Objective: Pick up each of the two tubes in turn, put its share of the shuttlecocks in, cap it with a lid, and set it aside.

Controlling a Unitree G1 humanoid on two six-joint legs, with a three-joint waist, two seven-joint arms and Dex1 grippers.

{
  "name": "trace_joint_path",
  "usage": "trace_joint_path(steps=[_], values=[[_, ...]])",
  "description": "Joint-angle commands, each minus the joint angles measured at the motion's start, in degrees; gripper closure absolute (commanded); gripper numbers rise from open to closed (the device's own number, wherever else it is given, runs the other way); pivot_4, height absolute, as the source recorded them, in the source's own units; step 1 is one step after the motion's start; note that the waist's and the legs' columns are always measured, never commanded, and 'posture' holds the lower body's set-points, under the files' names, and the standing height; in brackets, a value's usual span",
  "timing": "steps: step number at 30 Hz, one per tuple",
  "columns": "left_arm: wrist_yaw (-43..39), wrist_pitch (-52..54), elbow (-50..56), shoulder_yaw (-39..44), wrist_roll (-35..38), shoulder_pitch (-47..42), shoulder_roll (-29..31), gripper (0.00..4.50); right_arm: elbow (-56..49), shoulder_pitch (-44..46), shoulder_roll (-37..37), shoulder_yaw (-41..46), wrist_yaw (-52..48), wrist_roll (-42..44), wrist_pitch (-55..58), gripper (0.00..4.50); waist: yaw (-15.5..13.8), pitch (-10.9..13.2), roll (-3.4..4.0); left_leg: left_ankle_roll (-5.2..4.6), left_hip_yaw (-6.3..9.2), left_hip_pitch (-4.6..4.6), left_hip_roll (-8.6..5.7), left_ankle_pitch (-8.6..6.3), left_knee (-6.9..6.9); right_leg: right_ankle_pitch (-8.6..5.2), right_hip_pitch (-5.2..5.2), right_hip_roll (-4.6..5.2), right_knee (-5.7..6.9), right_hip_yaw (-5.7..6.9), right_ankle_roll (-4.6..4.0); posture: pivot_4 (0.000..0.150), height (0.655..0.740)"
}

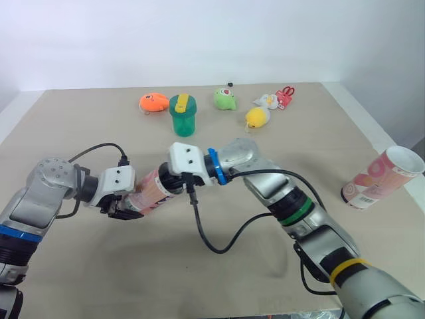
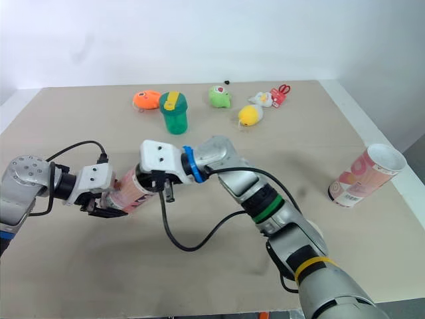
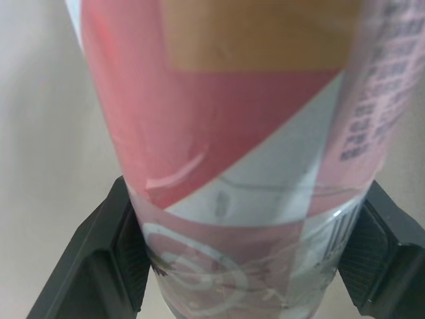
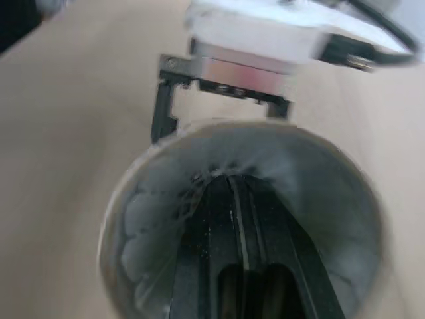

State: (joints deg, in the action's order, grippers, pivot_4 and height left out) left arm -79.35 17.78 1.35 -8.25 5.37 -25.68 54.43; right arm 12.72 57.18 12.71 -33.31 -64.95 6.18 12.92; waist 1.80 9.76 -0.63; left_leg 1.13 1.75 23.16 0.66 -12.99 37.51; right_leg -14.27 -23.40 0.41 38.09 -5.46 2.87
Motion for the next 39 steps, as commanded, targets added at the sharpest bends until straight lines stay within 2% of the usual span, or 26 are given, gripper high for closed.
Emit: trace_joint_path(steps=[1, 6, 15, 18, 21, 27, 28, 29, 30, 31, 32, 33, 34, 37, 39], values=[[0.74, 0.5, 0.66, -1.48, -0.09, 1.33, -0.63, 1.33, -0.47, 1.87, -3.08, -1.06, -2.12, -1.19, -2.43, 4.41, 0.02, 0.0, 0.0, 0.0, 0.0, 0.0, 0.0, 0.0, -0.01, 0.0, 0.0, 0.0, 0.0, 0.0, 0.0, 0.15, 0.74], [1.18, 0.73, 1.22, -1.43, -0.03, 1.75, -0.99, 1.33, -1.85, 2.15, -3.62, 0.98, -3.67, -1.17, -2.26, 4.41, 0.16, 0.0, 0.01, 0.0, 0.0, -0.05, 0.06, 0.0, -0.05, -0.02, -0.02, -0.02, 0.04, 0.05, -0.08, 0.15, 0.74], [3.66, -0.15, 2.91, 2.52, 3.8, 2.46, -4.2, 1.33, -12.12, 1.24, 10.61, 14.94, -8.69, 7.23, 6.53, 4.41, -0.58, 0.04, -0.01, 0.01, 0.13, 0.11, -0.08, 0.0, -0.03, -0.1, 0.01, 0.28, -0.02, 0.3, 0.0, 0.15, 0.74], [6.51, 0.72, 4.92, 5.18, 8.59, 1.98, -8.95, 1.33, -19.77, -3.31, 18.77, 23.89, -9.38, 15.15, 15.87, 4.41, -0.62, 0.11, -0.13, 0.01, 0.18, 0.21, -0.1, -0.01, -0.04, -0.11, -0.02, 0.48, -0.05, 0.61, -0.12, 0.15, 0.74], [11.46, -0.07, 6.37, 5.97, 11.38, 2.95, -15.82, 1.33, -25.06, -9.56, 25.7, 28.93, -9.07, 19.61, 22.47, 4.41, -0.54, 0.28, -0.41, 0.04, 0.29, 0.36, -0.16, -0.04, -0.03, -0.03, -0.05, 0.65, -0.06, 0.84, -0.41, 0.15, 0.74], [23.9, -8.06, 3.34, 4.93, 11.03, 6.01, -31.49, 1.33, -27.0, -24.88, 41.97, 35.82, -11.94, 19.65, 23.47, 4.41, -0.42, 0.33, -0.49, -0.15, 0.24, 0.43, -0.25, -0.22, -0.06, -0.04, -0.07, 0.75, -0.11, 0.87, -0.41, 0.15, 0.74], [25.81, -10.12, 1.95, 4.48, 10.16, 6.63, -33.72, 1.33, -26.74, -27.3, 44.3, 37.08, -12.44, 19.54, 22.85, 3.84, -0.32, 0.34, -0.5, -0.18, 0.17, 0.42, -0.27, -0.24, -0.06, -0.04, -0.1, 0.76, -0.1, 0.79, -0.4, 0.15, 0.74], [27.4, -11.78, 0.34, 3.99, 9.48, 7.24, -35.74, 1.33, -26.37, -29.78, 46.58, 38.35, -13.04, 19.24, 22.26, 3.69, -0.27, 0.34, -0.5, -0.19, 0.13, 0.39, -0.27, -0.24, -0.05, -0.03, -0.09, 0.76, -0.09, 0.75, -0.39, 0.15, 0.74], [28.42, -13.36, -1.14, 3.47, 8.72, 7.68, -37.02, 1.33, -26.01, -31.74, 48.35, 39.22, -13.48, 18.91, 21.57, 3.17, -0.35, 0.34, -0.5, -0.19, 0.11, 0.32, -0.3, -0.24, -0.06, -0.03, -0.06, 0.76, -0.08, 0.73, -0.39, 0.15, 0.74], [29.17, -15.12, -2.64, 2.88, 7.78, 8.08, -37.94, 1.33, -25.57, -33.76, 49.98, 40.06, -13.82, 18.47, 20.7, 2.83, -0.39, 0.36, -0.54, -0.19, 0.12, 0.29, -0.33, -0.24, -0.05, -0.04, 0.0, 0.76, -0.09, 0.74, -0.37, 0.15, 0.74], [30.0, -16.25, -4.58, 2.51, 7.27, 8.44, -39.12, 1.33, -24.66, -36.37, 51.87, 40.98, -14.38, 17.5, 19.11, 2.2, -0.29, 0.38, -0.56, -0.19, 0.06, 0.2, -0.37, -0.24, -0.04, -0.11, 0.07, 0.74, -0.09, 0.72, -0.25, 0.15, 0.74], [30.46, -17.17, -6.37, 2.05, 6.81, 8.75, -39.93, 1.33, -23.75, -38.61, 53.37, 41.78, -14.78, 16.52, 17.5, 2.0, -0.36, 0.37, -0.56, -0.19, 0.05, 0.19, -0.39, -0.24, -0.03, -0.13, 0.07, 0.73, -0.09, 0.7, -0.22, 0.15, 0.74], [30.91, -18.3, -8.38, 1.43, 6.27, 9.02, -40.57, 1.33, -22.81, -41.05, 54.88, 42.7, -15.28, 15.38, 15.71, 1.3, -0.45, 0.39, -0.59, -0.19, 0.02, 0.18, -0.37, -0.23, 0.0, -0.27, 0.08, 0.67, -0.11, 0.66, 0.05, 0.15, 0.74], [31.6, -21.53, -14.27, 0.04, 4.68, 9.49, -42.16, 1.33, -20.64, -47.47, 58.51, 44.04, -16.24, 12.21, 10.56, 0.03, -0.53, 0.36, -0.55, -0.19, 0.01, 0.12, -0.43, -0.19, 0.07, -0.25, 0.2, 0.73, -0.1, 0.61, 0.19, 0.15, 0.74], [31.81, -22.92, -16.84, -0.3, 4.28, 9.51, -42.83, 1.33, -19.48, -49.22, 58.76, 43.33, -15.28, 10.34, 7.22, 0.03, -0.52, 0.28, -0.41, -0.2, -0.05, 0.04, -0.48, -0.17, 0.08, -0.22, 0.26, 0.79, -0.1, 0.55, 0.26, 0.15, 0.74]])
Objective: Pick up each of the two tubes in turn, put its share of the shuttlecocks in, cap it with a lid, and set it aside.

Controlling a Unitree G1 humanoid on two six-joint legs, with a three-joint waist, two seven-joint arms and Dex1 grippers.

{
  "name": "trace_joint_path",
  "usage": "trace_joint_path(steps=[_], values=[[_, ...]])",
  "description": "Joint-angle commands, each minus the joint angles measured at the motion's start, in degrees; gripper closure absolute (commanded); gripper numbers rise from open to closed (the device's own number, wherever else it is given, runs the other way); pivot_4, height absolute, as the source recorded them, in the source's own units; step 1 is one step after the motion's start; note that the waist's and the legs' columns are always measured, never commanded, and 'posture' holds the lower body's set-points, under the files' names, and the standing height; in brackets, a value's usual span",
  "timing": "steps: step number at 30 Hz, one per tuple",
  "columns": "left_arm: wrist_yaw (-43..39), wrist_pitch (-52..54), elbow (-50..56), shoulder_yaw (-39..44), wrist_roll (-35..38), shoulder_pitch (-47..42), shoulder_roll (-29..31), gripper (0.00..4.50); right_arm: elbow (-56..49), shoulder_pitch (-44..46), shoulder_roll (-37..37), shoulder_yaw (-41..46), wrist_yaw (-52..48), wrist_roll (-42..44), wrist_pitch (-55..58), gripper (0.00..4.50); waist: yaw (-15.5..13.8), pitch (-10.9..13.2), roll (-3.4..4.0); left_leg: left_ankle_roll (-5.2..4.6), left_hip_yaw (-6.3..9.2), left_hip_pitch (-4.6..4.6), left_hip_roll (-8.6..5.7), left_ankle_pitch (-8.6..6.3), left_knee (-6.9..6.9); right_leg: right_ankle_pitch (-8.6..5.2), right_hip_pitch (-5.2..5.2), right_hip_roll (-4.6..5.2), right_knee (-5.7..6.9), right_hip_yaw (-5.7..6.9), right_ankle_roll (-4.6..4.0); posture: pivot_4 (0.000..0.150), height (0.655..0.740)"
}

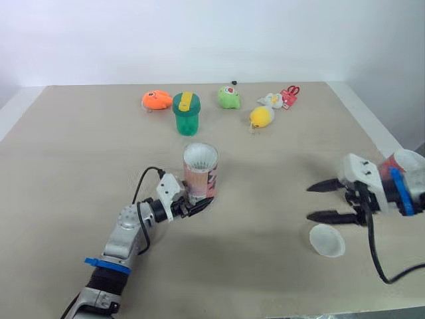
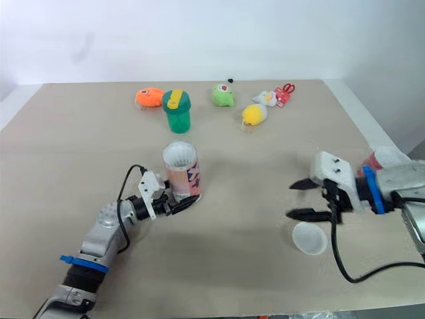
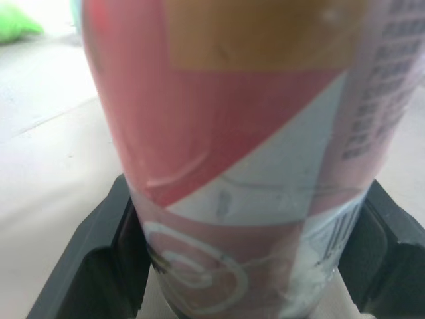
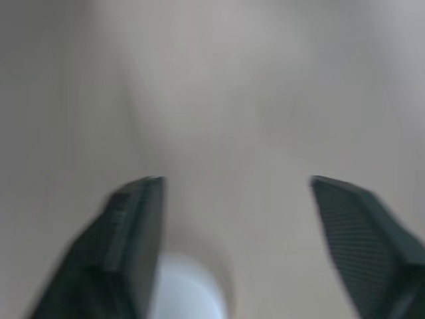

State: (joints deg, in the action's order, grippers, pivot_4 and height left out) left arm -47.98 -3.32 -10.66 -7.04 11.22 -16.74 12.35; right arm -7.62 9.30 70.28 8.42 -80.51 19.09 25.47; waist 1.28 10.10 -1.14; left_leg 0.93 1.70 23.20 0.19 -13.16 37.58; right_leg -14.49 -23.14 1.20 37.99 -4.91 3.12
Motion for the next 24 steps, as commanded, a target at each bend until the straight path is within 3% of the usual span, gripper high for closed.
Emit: trace_joint_path(steps=[1, 13, 19, 20, 24], values=[[0.38, -2.28, -5.86, -1.71, -1.7, 0.55, -0.87, 1.33, 1.41, -1.52, 0.72, 1.03, 1.17, -3.57, -6.91, 0.03, 0.0, -0.1, 0.16, 0.0, -0.03, -0.06, -0.1, 0.02, 0.0, 0.03, 0.04, 0.02, 0.0, -0.05, 0.06, 0.15, 0.74], [-0.13, -2.35, -7.55, -2.94, -1.24, 1.31, -0.91, 1.33, 8.72, -3.91, -4.04, -5.58, 4.75, -9.67, -15.47, 0.03, 0.04, -0.4, 0.52, -0.02, -0.17, -0.3, -0.46, 0.22, -0.01, 0.12, 0.27, 0.11, -0.01, -0.68, 0.57, 0.15, 0.74], [-0.45, -1.55, -6.71, -3.2, -1.04, 1.9, -0.59, 1.33, 10.4, -2.96, -5.18, -6.4, 4.7, -9.41, -15.66, 1.8, 0.18, -0.54, 0.19, -0.01, -0.16, -0.77, -0.41, 0.2, -0.07, 0.01, 0.86, 0.09, -0.28, -0.65, 0.36, 0.15, 0.74], [-0.49, -1.42, -6.54, -3.25, -1.01, 2.02, -0.52, 1.33, 10.65, -2.76, -5.33, -6.52, 4.71, -9.42, -15.67, 2.42, 0.24, -0.58, 0.23, -0.01, -0.16, -0.78, -0.41, 0.2, -0.07, 0.02, 0.89, 0.09, -0.33, -0.65, 0.36, 0.15, 0.74], [-0.54, -0.88, -5.92, -3.47, -0.93, 2.4, -0.35, 1.33, 10.72, -2.12, -6.1, -6.4, 4.42, -8.44, -15.19, 3.85, 0.25, -0.63, 0.3, -0.02, -0.17, -0.81, -0.37, 0.2, -0.08, 0.22, 1.04, 0.14, -0.72, -0.7, 0.48, 0.15, 0.74]])
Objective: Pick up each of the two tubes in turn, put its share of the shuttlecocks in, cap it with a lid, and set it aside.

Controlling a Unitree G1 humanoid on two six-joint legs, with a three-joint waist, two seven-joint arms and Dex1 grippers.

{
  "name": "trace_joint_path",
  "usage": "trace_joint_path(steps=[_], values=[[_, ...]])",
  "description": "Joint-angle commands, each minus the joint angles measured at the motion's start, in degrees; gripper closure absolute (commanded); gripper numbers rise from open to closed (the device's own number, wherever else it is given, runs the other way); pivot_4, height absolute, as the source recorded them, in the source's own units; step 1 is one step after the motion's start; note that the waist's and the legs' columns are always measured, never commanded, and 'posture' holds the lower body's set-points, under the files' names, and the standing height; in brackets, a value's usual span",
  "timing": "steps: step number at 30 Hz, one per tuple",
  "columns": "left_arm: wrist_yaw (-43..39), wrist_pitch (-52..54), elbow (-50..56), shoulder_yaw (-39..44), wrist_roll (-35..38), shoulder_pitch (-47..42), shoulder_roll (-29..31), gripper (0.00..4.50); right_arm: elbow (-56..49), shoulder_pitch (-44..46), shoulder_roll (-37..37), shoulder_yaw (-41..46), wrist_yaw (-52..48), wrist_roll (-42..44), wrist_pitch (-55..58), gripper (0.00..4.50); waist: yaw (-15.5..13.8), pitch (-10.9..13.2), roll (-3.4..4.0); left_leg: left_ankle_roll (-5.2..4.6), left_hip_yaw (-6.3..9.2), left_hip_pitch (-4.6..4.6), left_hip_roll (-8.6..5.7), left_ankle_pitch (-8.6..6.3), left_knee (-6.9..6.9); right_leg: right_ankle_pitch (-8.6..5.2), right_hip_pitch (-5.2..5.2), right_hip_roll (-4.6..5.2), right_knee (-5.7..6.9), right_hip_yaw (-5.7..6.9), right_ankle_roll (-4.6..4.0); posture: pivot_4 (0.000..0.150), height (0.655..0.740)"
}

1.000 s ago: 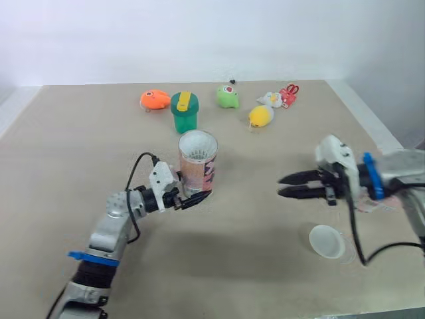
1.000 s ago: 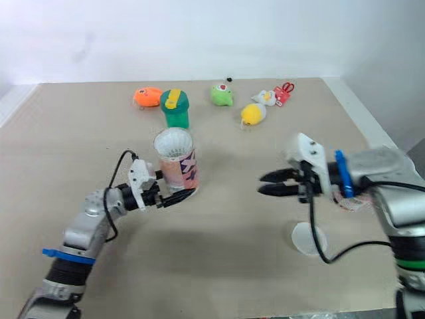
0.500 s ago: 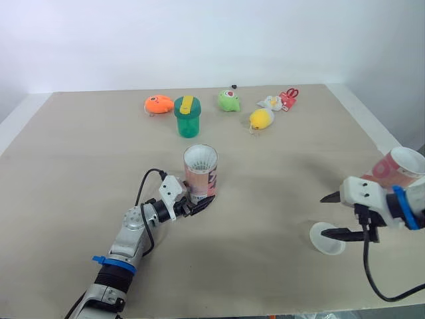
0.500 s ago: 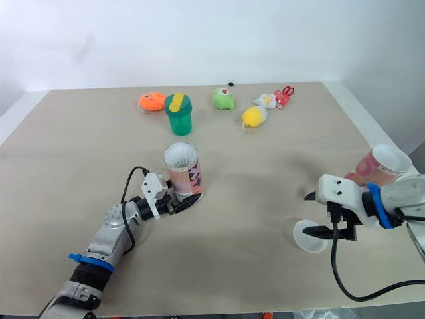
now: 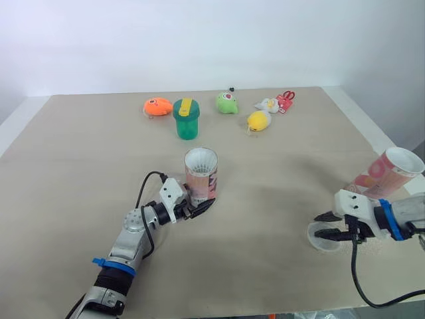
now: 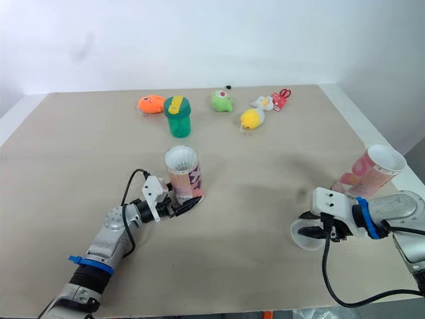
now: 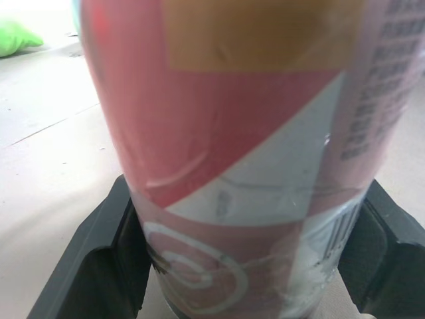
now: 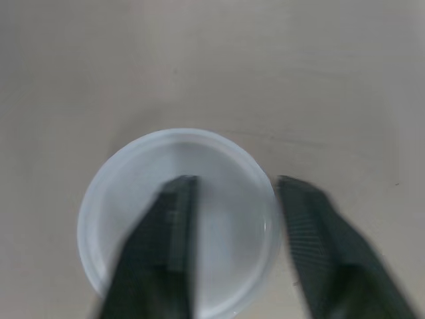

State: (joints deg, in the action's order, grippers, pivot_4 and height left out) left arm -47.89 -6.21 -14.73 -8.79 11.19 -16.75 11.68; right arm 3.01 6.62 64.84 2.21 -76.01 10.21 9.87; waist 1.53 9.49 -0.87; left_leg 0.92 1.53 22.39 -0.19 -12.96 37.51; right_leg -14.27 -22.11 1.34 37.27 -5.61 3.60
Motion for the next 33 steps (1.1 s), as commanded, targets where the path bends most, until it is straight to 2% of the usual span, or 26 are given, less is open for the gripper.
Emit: trace_joint_path(steps=[1, 2, 4, 6, 9, 15, 23, 28, 33], values=[[-0.63, 2.08, -1.81, -1.76, -0.88, 2.41, 0.33, 1.33, -0.19, 0.96, -1.03, 0.05, -0.14, 1.11, 0.91, 4.15, 0.0, -0.03, 0.04, -0.01, 0.0, 0.02, -0.01, -0.01, -0.01, 0.01, 0.0, 0.02, -0.05, -0.02, 0.02, 0.15, 0.74], [-0.63, 2.14, -1.81, -1.78, -0.87, 2.4, 0.34, 1.33, -0.46, 1.38, -1.35, 0.28, -0.19, 1.68, 1.49, 4.48, -0.01, -0.03, 0.05, -0.05, 0.0, 0.02, 0.0, -0.04, -0.05, 0.01, 0.0, 0.01, -0.11, -0.03, 0.02, 0.15, 0.74], [-0.6, 2.2, -1.83, -1.9, -0.93, 2.38, 0.28, 1.33, -1.31, 2.55, -1.95, 0.81, -0.41, 3.13, 3.12, 4.48, -0.03, -0.03, 0.06, -0.07, 0.0, 0.04, -0.02, -0.05, -0.09, 0.09, 0.0, 0.01, -0.12, -0.01, 0.2, 0.15, 0.74], [-0.59, 2.32, -1.86, -2.1, -1.02, 2.19, 0.15, 1.33, -4.24, 6.65, -4.0, 2.37, -0.34, 8.73, 8.83, 4.48, -0.03, -0.04, 0.11, -0.07, 0.0, 0.08, -0.04, -0.06, -0.11, 0.1, -0.01, 0.01, -0.13, -0.01, 0.28, 0.15, 0.74], [-0.67, 2.32, -2.27, -2.13, -1.05, 1.7, 0.14, 1.33, -9.99, 15.67, -7.31, 3.07, 1.76, 16.2, 17.65, 4.48, 0.04, -0.04, 0.35, -0.09, 0.04, 0.06, -0.02, -0.07, -0.12, 0.15, -0.06, 0.0, -0.12, -0.1, 0.29, 0.15, 0.74], [-0.19, 1.62, -3.35, -2.42, -1.78, 0.56, 0.05, 1.33, -19.46, 37.35, -16.21, -3.19, 8.85, 21.26, 28.78, 4.48, -0.16, -0.17, 0.53, -0.11, 0.12, 0.19, -0.03, -0.06, -0.1, 0.19, -0.19, -0.02, -0.13, -0.03, 0.28, 0.15, 0.74], [1.58, 0.86, -4.53, -3.03, -2.53, -0.44, -0.66, 1.33, -13.76, 52.36, -25.05, -15.18, 11.69, 11.35, 25.4, 4.48, -0.34, -0.21, 0.52, -0.13, 0.34, 0.49, -0.07, -0.05, -0.06, 0.18, -0.3, 0.28, -0.22, 0.24, 0.33, 0.15, 0.74], [2.0, 0.73, -4.4, -3.17, -2.84, -0.28, -1.04, 1.33, -8.71, 56.63, -28.27, -19.9, 10.86, 6.07, 22.02, 4.48, -0.32, -0.22, 0.52, -0.24, 0.32, 0.49, -0.13, 0.02, -0.05, 0.26, -0.33, 0.42, -0.22, 0.31, 0.35, 0.15, 0.74], [2.03, 0.73, -4.08, -2.83, -2.73, -0.04, -1.01, 1.33, -5.94, 58.31, -28.22, -22.95, 8.27, 1.98, 19.73, 4.48, -0.34, -0.22, 0.51, -0.25, 0.4, 0.5, -0.17, 0.03, -0.05, 0.23, -0.31, 0.6, -0.23, 0.64, 0.27, 0.15, 0.74]])
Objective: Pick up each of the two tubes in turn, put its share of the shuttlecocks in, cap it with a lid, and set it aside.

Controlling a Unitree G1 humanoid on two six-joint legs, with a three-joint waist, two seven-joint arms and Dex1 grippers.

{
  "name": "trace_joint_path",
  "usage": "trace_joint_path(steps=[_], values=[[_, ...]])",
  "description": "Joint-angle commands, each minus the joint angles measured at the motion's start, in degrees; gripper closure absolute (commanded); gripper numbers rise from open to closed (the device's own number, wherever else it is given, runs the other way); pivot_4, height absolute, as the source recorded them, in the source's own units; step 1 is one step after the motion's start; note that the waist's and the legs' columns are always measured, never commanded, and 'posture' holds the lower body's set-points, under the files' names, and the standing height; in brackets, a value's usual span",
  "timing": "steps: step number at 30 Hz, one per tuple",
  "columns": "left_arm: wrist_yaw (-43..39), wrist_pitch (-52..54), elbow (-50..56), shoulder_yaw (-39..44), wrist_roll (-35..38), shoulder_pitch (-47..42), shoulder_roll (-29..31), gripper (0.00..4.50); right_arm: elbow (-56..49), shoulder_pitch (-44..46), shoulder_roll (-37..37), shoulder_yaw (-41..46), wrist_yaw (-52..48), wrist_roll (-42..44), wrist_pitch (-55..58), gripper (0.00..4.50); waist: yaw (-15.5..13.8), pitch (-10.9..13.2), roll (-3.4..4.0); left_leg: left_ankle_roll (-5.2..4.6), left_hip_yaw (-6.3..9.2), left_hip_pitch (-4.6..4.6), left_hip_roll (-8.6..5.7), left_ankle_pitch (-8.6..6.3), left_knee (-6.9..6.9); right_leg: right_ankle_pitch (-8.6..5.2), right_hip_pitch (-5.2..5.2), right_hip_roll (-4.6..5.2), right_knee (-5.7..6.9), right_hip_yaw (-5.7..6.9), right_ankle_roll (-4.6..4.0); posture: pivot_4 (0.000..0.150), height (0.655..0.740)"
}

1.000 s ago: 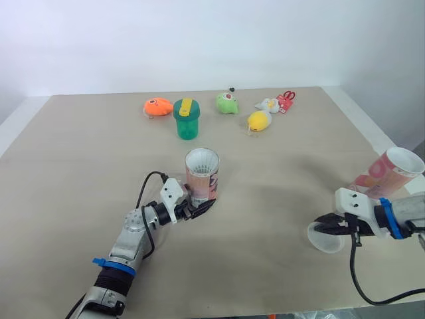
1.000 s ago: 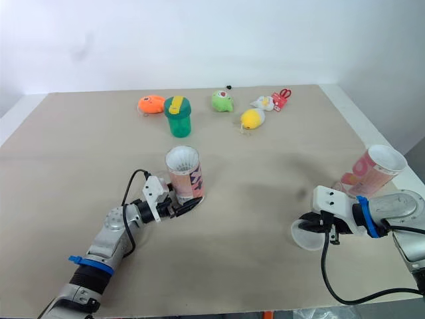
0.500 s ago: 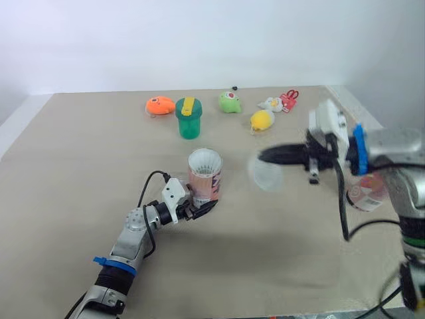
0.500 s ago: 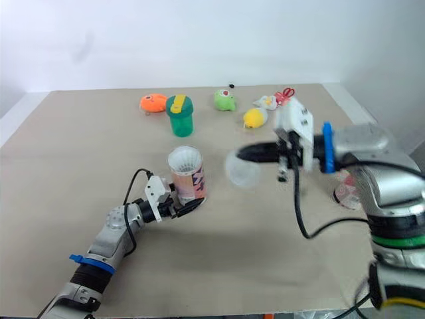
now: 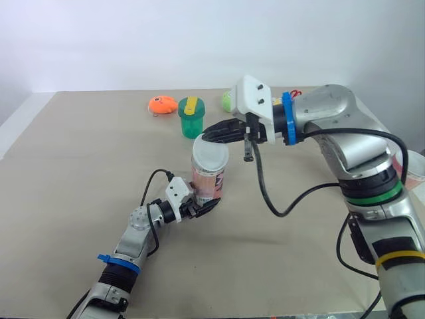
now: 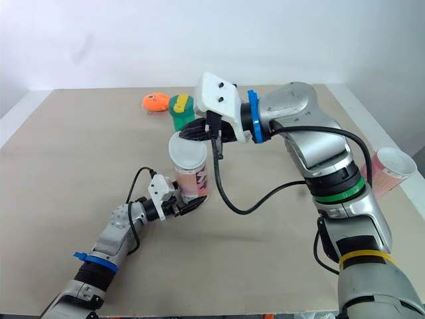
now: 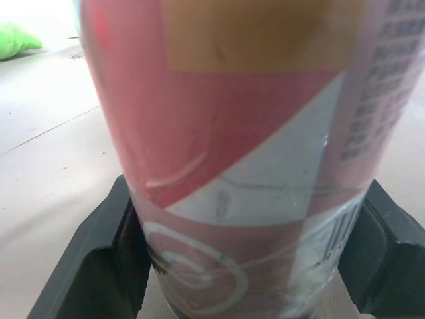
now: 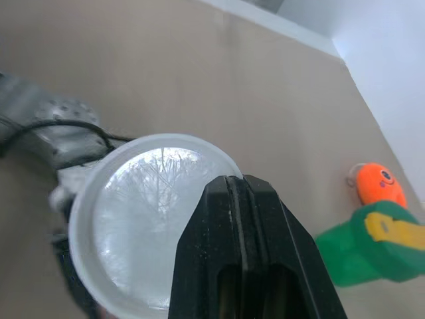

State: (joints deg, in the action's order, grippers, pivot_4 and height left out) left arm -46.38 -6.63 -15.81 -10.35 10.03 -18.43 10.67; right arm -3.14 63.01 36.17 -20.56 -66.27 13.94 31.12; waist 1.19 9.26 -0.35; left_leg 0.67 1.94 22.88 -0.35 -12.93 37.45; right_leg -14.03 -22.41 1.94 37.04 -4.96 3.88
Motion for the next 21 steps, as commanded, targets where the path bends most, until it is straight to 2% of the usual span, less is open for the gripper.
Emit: trace_joint_path(steps=[1, 21], values=[[0.54, 1.15, -3.01, -1.26, -1.58, 1.66, -0.03, 1.33, 0.45, 2.0, 0.41, -0.45, -1.92, -2.2, -1.79, 4.48, 0.0, 0.0, 0.01, 0.0, 0.01, 0.0, -0.01, 0.0, 0.0, 0.0, 0.0, 0.02, 0.0, 0.02, -0.02, 0.15, 0.74], [0.63, 1.17, -2.47, -1.04, -1.71, 2.1, -0.14, 1.33, 0.81, 1.67, -0.88, -3.84, -4.9, -10.54, -7.58, 4.48, 0.02, 0.0, 0.01, 0.0, 0.2, 0.04, -0.08, 0.0, -0.02, -0.05, 0.01, 0.09, 0.0, 0.18, -0.04, 0.15, 0.74]])
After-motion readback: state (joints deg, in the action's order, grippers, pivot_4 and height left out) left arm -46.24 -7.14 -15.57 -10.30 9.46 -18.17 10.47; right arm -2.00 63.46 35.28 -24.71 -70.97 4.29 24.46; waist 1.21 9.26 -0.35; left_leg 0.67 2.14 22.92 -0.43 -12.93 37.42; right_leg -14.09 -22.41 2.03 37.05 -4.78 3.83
